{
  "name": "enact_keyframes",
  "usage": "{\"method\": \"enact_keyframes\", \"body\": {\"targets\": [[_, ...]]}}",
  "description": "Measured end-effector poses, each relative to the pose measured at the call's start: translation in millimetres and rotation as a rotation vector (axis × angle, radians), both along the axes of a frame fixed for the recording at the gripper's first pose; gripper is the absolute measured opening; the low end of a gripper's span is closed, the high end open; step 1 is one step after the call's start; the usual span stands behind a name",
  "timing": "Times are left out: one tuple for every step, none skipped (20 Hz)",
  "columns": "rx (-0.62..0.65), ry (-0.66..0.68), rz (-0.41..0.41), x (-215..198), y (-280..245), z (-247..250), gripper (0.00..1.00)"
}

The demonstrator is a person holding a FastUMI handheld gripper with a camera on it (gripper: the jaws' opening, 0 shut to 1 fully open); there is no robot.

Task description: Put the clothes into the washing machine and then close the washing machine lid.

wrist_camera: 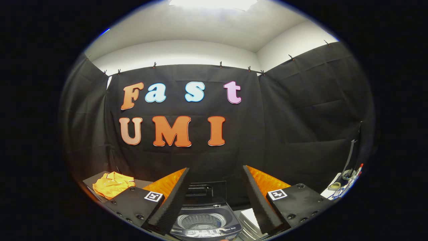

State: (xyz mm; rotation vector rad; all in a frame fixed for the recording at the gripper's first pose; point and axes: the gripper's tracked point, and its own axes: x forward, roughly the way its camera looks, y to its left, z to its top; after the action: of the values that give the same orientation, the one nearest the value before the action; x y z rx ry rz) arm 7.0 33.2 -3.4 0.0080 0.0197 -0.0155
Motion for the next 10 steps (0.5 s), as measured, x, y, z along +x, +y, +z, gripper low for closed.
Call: {"method": "enact_keyframes", "body": {"targets": [[0.000,0.000,0.003,0.9,2.5,0.1,0.98],[0.000,0.000,0.007,2.6,5.8,0.0,0.98],[0.001,0.000,0.013,3.9,9.8,1.0,0.98],[0.002,0.000,0.020,5.2,14.6,0.8,0.98],[0.002,0.001,0.028,7.1,19.5,1.5,0.98],[0.001,0.000,0.039,9.1,26.0,1.9,0.98],[-0.001,-0.001,0.048,12.2,32.5,3.4,0.98],[-0.004,-0.004,0.059,14.8,39.3,4.2,0.98],[-0.008,-0.005,0.069,18.2,46.4,6.0,0.98],[-0.011,-0.006,0.083,20.4,55.1,8.3,0.98]]}}
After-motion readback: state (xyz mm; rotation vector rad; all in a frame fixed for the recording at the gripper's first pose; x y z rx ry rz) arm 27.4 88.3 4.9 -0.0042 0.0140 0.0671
